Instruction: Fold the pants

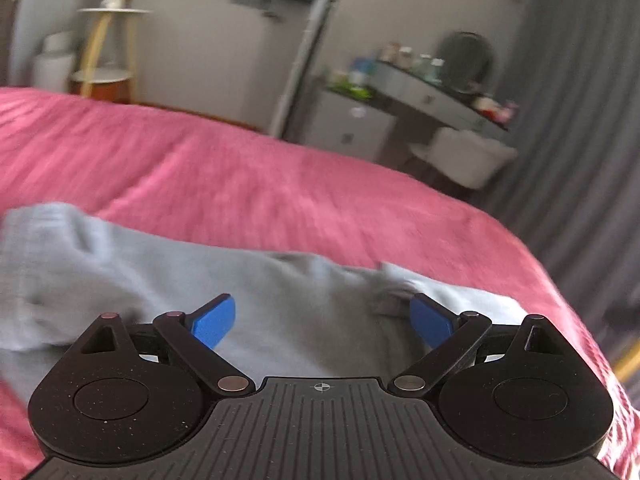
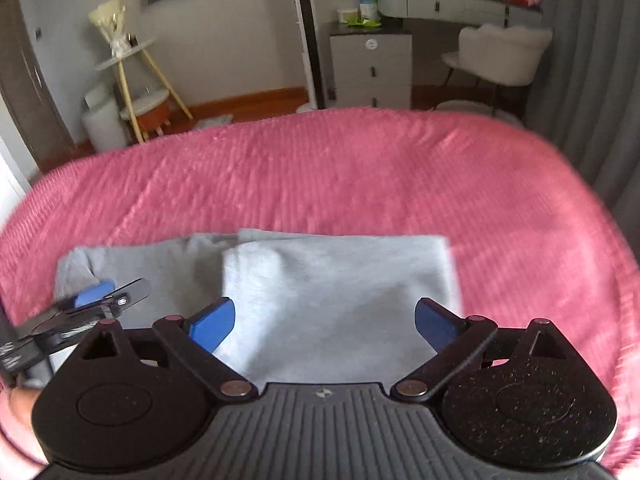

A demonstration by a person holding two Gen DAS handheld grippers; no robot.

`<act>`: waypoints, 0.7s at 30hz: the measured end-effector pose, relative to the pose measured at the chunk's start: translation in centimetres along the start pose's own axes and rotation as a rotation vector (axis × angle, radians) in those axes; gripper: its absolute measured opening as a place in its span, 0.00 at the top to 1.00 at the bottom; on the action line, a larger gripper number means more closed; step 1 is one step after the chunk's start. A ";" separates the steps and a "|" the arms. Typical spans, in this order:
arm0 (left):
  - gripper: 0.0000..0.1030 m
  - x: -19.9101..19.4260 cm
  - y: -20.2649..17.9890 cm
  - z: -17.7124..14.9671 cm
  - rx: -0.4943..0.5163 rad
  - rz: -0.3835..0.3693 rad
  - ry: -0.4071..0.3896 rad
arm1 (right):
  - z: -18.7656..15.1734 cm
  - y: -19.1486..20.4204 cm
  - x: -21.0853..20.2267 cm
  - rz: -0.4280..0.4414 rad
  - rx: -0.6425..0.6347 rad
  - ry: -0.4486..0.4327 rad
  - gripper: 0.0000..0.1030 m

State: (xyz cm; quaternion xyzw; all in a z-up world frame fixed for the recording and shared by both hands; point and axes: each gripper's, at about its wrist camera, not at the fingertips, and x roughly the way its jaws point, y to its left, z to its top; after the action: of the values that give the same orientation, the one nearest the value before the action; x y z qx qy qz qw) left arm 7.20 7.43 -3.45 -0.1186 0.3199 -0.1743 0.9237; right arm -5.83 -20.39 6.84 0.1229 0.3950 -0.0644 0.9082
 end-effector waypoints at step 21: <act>0.24 2.6 16.7 -0.8 -0.674 0.106 0.214 | -6.8 -6.7 9.3 0.351 0.545 -0.094 0.06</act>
State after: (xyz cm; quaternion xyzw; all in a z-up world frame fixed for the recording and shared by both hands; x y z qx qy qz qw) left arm 12.74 21.54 -11.06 -0.3808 0.4600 -0.0225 0.8018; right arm -5.75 -25.15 -5.64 0.4246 0.2935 -0.0161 0.8564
